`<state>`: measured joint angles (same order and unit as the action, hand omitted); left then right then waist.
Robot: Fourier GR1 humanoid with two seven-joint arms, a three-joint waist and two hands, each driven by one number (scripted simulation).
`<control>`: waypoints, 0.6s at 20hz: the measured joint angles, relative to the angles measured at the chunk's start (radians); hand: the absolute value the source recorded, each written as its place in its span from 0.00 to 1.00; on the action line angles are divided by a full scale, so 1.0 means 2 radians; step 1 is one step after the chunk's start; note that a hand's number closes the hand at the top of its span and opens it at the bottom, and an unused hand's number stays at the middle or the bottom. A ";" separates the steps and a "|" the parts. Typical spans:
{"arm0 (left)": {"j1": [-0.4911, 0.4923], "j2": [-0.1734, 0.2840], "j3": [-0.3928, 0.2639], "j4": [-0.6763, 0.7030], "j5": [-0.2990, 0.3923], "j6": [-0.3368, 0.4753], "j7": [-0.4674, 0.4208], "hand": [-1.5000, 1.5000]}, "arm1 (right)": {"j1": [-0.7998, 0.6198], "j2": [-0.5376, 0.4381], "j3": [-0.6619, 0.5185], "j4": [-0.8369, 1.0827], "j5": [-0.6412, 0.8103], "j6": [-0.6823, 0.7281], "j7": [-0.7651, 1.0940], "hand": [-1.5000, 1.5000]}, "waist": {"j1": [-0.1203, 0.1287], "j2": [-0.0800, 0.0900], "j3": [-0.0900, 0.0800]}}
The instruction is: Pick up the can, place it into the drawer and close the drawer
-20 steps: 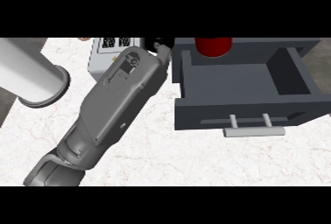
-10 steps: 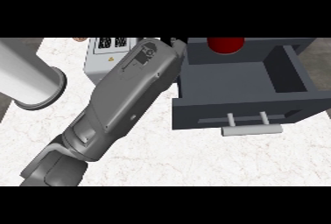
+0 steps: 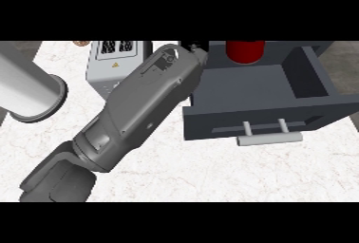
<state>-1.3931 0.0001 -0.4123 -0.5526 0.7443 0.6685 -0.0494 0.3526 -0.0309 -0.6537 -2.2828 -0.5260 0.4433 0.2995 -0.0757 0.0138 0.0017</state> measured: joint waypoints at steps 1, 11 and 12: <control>0.000 0.000 -0.010 0.000 0.008 0.005 -0.001 1.00 | -0.001 0.000 0.003 -0.002 0.002 -0.001 0.003 0.00 | -0.001 0.000 0.000; -0.006 0.000 -0.065 0.036 0.053 0.036 -0.020 0.00 | -0.008 -0.006 0.002 -0.008 -0.008 -0.003 0.014 0.00 | -0.007 0.002 0.000; -0.005 0.000 -0.069 0.037 0.058 0.040 -0.022 0.00 | -0.005 -0.005 -0.001 -0.008 -0.010 0.000 0.013 0.00 | -0.008 0.002 0.000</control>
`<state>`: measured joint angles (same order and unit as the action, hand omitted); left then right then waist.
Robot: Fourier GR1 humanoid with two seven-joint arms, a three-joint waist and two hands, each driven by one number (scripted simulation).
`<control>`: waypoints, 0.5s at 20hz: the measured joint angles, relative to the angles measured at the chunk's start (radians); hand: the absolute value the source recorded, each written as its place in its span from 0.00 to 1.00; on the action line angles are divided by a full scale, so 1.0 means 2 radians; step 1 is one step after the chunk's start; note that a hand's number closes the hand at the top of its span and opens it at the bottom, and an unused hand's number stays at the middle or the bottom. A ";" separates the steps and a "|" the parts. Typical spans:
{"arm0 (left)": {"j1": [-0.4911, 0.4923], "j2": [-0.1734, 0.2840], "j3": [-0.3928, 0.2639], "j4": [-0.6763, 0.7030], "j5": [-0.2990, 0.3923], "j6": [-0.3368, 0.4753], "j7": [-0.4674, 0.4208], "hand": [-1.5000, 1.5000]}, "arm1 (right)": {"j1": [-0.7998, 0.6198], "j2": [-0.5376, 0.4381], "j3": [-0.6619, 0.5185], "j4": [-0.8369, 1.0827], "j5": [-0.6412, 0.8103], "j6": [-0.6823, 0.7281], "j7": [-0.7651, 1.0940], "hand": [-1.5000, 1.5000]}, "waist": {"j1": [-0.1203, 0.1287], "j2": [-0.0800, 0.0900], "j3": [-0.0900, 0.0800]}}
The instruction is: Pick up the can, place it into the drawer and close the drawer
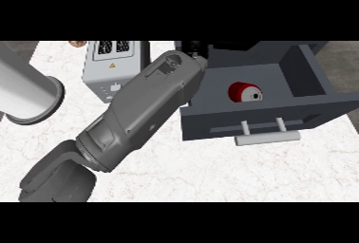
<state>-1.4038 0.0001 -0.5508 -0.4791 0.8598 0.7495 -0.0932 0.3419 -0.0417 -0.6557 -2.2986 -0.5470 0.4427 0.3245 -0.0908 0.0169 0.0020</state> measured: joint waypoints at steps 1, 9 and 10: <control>-0.003 0.000 -0.002 0.003 0.005 0.003 -0.001 0.00 | -0.002 0.001 0.001 0.000 0.003 -0.001 0.000 0.00 | -0.001 0.000 0.000; 0.004 0.000 -0.019 0.012 0.037 0.015 -0.027 0.00 | -0.006 0.008 0.004 -0.004 0.013 -0.004 -0.002 0.00 | -0.001 0.001 0.000; 0.007 0.000 -0.021 0.011 0.042 0.018 -0.031 0.00 | -0.007 0.008 0.005 -0.008 0.012 -0.005 0.001 0.00 | -0.001 0.001 0.000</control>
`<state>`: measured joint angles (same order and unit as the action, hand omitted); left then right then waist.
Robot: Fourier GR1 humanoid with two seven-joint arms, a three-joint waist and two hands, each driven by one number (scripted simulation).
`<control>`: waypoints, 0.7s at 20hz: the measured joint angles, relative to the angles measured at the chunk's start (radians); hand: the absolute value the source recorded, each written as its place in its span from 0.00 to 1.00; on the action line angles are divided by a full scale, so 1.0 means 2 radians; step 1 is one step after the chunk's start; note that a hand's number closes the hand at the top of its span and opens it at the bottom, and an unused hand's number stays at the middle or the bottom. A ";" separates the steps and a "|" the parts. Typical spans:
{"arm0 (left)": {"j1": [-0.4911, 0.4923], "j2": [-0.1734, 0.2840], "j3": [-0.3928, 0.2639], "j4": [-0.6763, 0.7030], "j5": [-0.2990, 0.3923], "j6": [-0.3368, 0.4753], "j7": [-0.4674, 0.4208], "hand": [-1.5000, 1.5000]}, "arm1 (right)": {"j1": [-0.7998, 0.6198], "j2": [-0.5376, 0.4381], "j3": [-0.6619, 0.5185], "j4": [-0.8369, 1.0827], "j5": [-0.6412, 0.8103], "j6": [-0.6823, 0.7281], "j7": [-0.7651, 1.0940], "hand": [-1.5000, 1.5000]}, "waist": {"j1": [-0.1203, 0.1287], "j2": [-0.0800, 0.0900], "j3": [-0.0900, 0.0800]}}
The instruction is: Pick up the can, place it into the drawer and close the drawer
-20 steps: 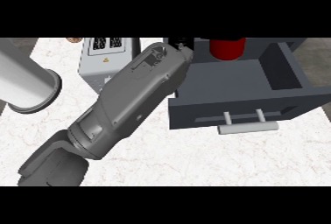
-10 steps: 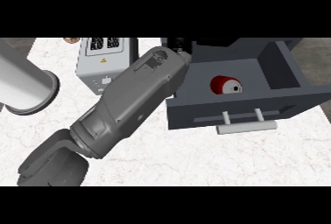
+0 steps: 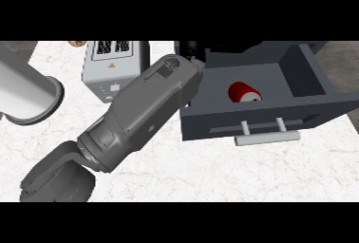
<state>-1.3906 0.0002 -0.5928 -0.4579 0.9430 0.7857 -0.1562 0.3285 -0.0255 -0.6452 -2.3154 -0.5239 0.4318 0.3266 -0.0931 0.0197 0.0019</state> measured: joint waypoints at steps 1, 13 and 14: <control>0.003 0.000 -0.001 0.002 0.004 0.000 -0.006 0.00 | 0.001 0.000 -0.001 0.000 -0.002 0.003 -0.002 0.00 | -0.001 0.000 0.000; -0.003 0.000 -0.004 -0.011 0.037 -0.002 -0.052 0.00 | -0.047 -0.036 0.005 -0.026 0.121 0.047 -0.098 0.00 | 0.008 0.001 0.000; -0.005 0.000 -0.004 -0.013 0.039 -0.001 -0.055 0.00 | -0.056 -0.039 0.011 -0.030 0.134 0.044 -0.098 0.00 | 0.011 0.000 0.000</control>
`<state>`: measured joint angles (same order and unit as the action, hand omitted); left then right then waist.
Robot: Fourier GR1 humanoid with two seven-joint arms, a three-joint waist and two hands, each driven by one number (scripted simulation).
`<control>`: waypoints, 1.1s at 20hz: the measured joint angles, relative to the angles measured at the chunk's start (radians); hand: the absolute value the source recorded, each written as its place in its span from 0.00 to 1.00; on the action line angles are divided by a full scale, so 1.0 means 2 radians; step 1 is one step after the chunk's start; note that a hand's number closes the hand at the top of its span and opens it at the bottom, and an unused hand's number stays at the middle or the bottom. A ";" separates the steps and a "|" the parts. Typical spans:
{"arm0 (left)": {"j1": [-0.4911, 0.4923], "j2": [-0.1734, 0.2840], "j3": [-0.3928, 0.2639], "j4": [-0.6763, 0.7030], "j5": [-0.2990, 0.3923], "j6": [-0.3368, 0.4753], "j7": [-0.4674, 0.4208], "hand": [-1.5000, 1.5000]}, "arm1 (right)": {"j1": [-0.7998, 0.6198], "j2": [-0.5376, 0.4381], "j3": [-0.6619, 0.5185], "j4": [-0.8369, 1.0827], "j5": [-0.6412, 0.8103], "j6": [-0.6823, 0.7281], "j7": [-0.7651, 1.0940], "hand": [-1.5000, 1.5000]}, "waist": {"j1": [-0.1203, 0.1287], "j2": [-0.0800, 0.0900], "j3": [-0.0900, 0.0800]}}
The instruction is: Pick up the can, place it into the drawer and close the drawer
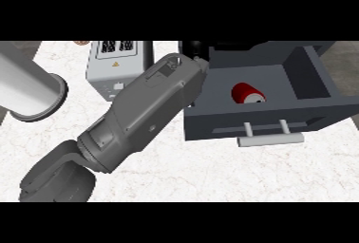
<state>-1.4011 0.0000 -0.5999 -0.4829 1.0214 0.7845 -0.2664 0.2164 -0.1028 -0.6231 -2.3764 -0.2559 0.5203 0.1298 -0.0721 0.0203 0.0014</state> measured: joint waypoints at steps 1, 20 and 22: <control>0.003 0.000 -0.002 -0.001 0.002 0.001 -0.006 0.00 | -0.007 -0.001 0.008 -0.004 0.018 0.001 -0.005 0.00 | 0.002 0.000 0.000; -0.009 0.006 0.008 -0.018 0.000 0.008 0.021 0.00 | -0.176 0.005 0.254 0.128 0.468 -0.107 -0.058 0.00 | 0.043 -0.007 -0.001; -0.004 0.013 0.007 -0.024 -0.006 0.010 0.029 0.00 | -0.200 -0.004 0.265 0.170 0.498 -0.122 -0.070 0.00 | 0.046 -0.008 -0.001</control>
<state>-1.4087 0.0255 -0.5866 -0.5314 1.0095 0.8035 -0.2085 -0.1833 -0.1103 -0.0941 -2.0361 0.7410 0.2757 -0.0102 0.0197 0.0046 0.0000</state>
